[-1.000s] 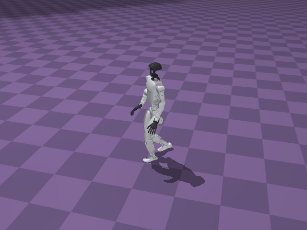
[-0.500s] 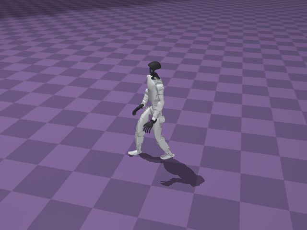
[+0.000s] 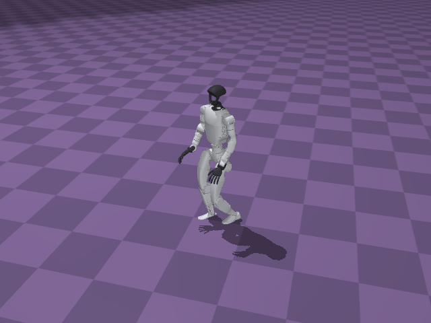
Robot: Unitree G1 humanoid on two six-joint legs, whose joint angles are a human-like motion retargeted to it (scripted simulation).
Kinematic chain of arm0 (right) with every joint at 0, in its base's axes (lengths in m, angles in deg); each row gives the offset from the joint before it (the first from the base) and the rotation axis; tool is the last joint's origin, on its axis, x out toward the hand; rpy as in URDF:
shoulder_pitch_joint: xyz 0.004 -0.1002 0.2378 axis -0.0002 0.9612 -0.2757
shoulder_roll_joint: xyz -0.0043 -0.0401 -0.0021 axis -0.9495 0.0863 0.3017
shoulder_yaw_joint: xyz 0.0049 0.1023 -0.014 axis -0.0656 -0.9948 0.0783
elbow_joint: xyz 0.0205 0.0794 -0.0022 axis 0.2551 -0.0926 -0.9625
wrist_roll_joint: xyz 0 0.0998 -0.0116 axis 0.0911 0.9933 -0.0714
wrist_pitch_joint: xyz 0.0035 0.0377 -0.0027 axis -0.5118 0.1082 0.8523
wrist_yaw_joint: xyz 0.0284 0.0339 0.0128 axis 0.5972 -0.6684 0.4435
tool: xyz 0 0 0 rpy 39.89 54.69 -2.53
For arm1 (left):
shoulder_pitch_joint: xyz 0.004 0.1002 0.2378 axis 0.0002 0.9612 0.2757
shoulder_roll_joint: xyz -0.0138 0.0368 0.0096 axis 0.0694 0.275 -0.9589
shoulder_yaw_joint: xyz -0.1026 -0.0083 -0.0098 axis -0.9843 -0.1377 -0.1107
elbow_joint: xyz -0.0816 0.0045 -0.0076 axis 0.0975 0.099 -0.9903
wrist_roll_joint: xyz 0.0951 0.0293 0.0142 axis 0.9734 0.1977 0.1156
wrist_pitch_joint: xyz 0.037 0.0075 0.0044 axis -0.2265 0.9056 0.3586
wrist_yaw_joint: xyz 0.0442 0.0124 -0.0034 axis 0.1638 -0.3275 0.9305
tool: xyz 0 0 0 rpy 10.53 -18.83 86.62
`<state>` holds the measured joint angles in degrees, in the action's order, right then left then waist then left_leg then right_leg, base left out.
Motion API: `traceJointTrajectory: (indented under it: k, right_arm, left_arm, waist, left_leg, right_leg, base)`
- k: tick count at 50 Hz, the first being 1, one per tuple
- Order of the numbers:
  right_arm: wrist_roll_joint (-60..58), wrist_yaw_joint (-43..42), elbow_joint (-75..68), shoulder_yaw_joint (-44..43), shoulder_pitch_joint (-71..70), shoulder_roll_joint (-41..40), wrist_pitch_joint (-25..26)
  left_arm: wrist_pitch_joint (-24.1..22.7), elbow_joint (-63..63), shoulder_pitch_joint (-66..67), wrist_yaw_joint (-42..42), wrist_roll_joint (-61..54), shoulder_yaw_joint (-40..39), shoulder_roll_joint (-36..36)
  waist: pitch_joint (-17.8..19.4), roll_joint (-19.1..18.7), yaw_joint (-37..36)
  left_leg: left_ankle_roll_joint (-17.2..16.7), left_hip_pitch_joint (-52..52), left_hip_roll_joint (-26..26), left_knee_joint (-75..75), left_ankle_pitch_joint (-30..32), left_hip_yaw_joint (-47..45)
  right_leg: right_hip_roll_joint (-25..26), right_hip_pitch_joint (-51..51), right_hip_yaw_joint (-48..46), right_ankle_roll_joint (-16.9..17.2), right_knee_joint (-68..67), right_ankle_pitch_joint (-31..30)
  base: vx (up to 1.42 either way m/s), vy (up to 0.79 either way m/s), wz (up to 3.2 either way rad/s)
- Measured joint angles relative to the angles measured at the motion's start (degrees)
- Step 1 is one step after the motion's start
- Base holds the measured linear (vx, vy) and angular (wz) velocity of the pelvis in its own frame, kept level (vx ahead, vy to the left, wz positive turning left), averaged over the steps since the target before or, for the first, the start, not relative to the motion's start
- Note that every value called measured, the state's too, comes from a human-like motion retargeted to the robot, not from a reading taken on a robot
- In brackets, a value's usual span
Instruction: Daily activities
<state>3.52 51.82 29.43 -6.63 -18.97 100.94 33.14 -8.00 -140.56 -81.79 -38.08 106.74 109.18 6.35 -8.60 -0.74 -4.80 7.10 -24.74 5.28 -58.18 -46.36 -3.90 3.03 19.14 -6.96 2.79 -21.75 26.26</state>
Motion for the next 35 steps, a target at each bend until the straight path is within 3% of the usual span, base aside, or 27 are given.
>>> traceJointTrajectory:
  k: [7, 19, 35]
  right_arm:
    - [1.7, -0.9, 2.1, -2.9, -3.0, 0.4, -1.4]
    - [2.2, 2.3, 4.5, -2.3, -1.2, -2.3, -1.9]
    - [2.3, 5.1, -2.9, 1.0, 5.6, -3.1, 0.7]
  left_arm:
    - [1.6, -6.4, 3.5, -0.8, 0.0, -1.0, -2.0]
    - [2.1, -10.5, 7.1, -5.7, -0.2, -1.9, -2.1]
    - [-0.8, -2.5, -1.5, -9.3, -1.2, 1.0, -0.4]
  waist:
    - [-1.6, 1.0, -0.9]
    - [-3.6, 0.5, -0.1]
    - [-3.8, -0.5, 1.7]
  left_leg:
    - [-1.5, -0.3, -6.0, 20.8, 6.0, -0.3]
    - [-1.3, 2.8, -7.3, 28.0, 8.5, 1.4]
    - [-2.2, 6.8, -8.9, 35.0, 11.0, 3.0]
  right_leg:
    - [-1.2, -4.0, -1.4, 1.5, 8.1, -1.7]
    - [-1.6, -6.6, -3.7, 1.5, 10.5, -1.3]
    - [-3.0, -8.6, -6.5, 0.6, 10.9, -1.0]
  base:
    - [0.22, -0.04, 0.18]
    - [0.11, 0.01, 0.18]
    - [0.03, 0.01, 0.16]
